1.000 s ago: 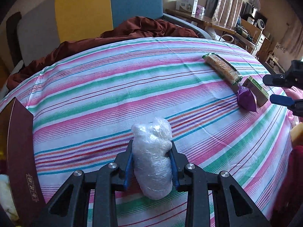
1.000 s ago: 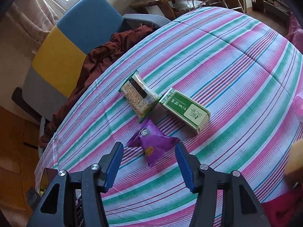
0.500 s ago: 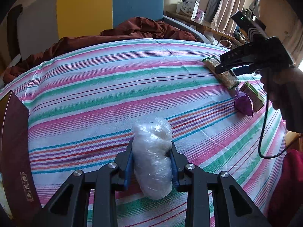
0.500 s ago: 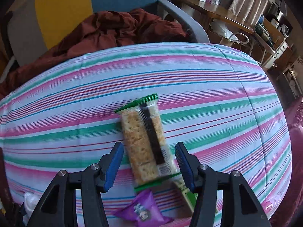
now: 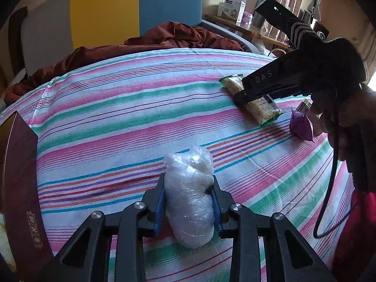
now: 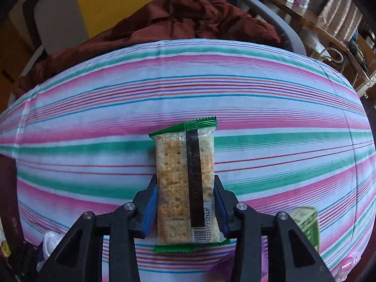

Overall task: Organize objects
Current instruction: 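Carry the plastic bag into the gold tray with the left tool while the right tool lifts the cracker packet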

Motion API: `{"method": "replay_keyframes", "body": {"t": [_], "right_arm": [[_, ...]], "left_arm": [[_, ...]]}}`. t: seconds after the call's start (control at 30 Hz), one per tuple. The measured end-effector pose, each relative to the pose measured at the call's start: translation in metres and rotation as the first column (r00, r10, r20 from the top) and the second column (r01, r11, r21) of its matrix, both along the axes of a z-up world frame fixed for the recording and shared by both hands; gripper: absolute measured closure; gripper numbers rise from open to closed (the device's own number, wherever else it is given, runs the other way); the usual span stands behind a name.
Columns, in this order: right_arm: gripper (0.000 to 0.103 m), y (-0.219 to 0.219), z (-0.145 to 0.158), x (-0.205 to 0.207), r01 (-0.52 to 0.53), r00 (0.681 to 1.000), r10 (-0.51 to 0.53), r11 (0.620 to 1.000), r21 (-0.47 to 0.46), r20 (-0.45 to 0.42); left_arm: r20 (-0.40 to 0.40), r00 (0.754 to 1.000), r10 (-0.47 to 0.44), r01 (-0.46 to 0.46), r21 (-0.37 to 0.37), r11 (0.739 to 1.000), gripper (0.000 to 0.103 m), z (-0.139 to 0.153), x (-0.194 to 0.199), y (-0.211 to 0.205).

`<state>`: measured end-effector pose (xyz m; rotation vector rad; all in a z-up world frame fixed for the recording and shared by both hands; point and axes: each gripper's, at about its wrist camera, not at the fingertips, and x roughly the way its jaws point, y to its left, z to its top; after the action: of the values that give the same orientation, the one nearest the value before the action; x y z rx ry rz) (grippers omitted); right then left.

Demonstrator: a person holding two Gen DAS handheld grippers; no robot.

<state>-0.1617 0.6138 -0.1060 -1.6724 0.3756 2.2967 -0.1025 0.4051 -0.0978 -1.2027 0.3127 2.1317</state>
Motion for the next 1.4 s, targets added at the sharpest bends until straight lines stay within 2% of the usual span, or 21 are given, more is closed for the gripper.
{"method": "replay_keyframes", "body": {"t": [0.17,0.5,0.73,0.83,1.0,1.4], "right_arm": [[0.06,-0.036,-0.002,0.015,-0.045,0.999,0.045,0.999,-0.028,-0.004],[0.06,-0.079,-0.002,0.069,-0.061,0.998,0.061,0.997,-0.053,-0.009],[0.06,-0.115,0.0,0.107,-0.097,0.995,0.096,0.995,-0.017,-0.028],[0.06,-0.124,-0.001,0.119,-0.117,0.992,0.118,0.993,0.033,-0.048],[0.059,-0.126,-0.004,0.12,-0.13,0.989,0.132,0.991,0.036,-0.064],[0.058,-0.141,-0.002,0.098,-0.155,0.984,0.16,0.986,0.069,-0.08]], "left_arm": [[0.018,1.0,0.017,-0.016,-0.012,1.0,0.07,0.011,0.008,-0.018],[-0.087,0.994,0.072,-0.069,0.044,0.997,0.07,0.06,0.029,-0.068],[-0.147,0.982,0.118,-0.108,0.072,0.992,0.07,0.083,0.047,-0.106],[-0.162,0.976,0.142,-0.128,0.095,0.987,0.07,0.092,0.054,-0.123],[-0.183,0.964,0.194,-0.169,0.141,0.975,0.07,0.107,0.063,-0.148],[-0.232,0.94,0.251,-0.218,0.161,0.963,0.069,0.123,0.077,-0.183]]}}
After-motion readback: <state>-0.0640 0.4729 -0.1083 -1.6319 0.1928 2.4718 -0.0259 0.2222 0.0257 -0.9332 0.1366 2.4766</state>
